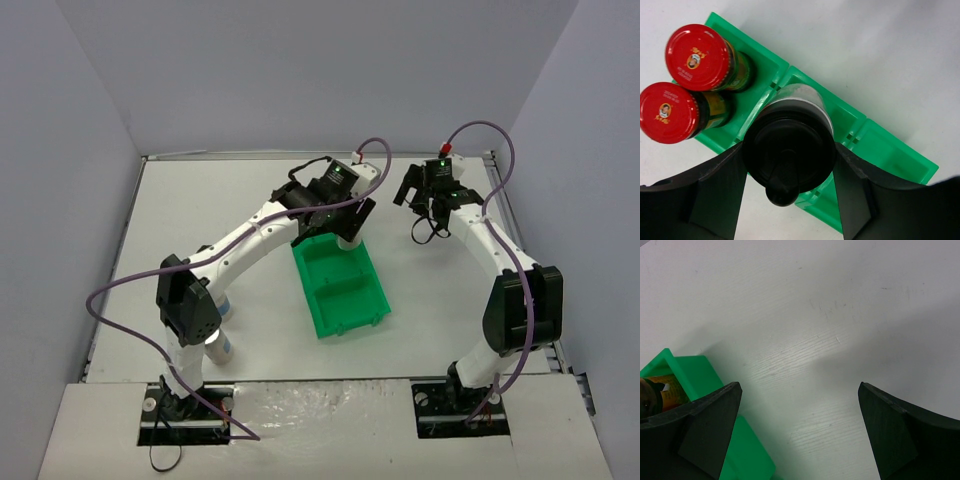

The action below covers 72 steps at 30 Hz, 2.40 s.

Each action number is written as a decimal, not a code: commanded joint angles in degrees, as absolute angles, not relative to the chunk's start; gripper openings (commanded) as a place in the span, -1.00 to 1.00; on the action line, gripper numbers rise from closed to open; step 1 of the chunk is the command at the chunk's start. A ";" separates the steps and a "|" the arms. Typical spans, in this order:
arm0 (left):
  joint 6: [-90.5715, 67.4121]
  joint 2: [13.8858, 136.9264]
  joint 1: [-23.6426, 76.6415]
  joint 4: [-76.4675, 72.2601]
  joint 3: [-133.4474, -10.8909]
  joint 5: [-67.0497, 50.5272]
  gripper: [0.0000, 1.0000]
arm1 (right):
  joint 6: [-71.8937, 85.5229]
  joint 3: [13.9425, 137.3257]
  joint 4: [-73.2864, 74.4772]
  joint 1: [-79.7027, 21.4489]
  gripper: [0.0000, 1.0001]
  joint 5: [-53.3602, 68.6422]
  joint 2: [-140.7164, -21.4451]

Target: Organize the condiment bottles

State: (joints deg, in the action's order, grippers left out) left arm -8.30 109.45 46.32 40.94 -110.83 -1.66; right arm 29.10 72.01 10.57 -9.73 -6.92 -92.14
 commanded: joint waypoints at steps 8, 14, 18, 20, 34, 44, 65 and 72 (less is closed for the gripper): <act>-8.49 107.89 48.11 36.07 -109.57 -1.83 -1.00 | 29.69 71.35 9.05 -8.69 1.00 -8.35 -88.95; -9.07 109.00 48.43 35.26 -107.67 -1.57 -1.00 | 29.53 70.99 9.03 -8.47 1.00 -8.12 -88.95; -9.31 109.64 48.43 34.53 -106.86 -1.93 -1.00 | 29.46 70.83 8.94 -8.26 1.00 -7.82 -89.03; -9.32 110.47 48.43 34.37 -106.79 -2.02 -1.00 | 29.53 70.75 8.79 -8.26 1.00 -7.74 -89.12; -9.23 115.58 48.43 33.38 -108.26 -4.61 -1.00 | 29.41 70.40 8.61 -8.09 1.00 -7.38 -89.07; -8.95 117.16 48.44 34.26 -108.88 -4.83 -0.32 | 29.18 70.77 8.61 -8.00 1.00 -7.03 -89.14; -4.86 112.91 49.48 36.90 -110.83 4.32 0.66 | 29.18 70.94 8.63 -8.00 1.00 -6.43 -89.82; -3.48 109.40 49.57 39.64 -113.13 6.45 0.68 | 29.18 70.84 8.68 -8.00 1.00 -6.42 -89.82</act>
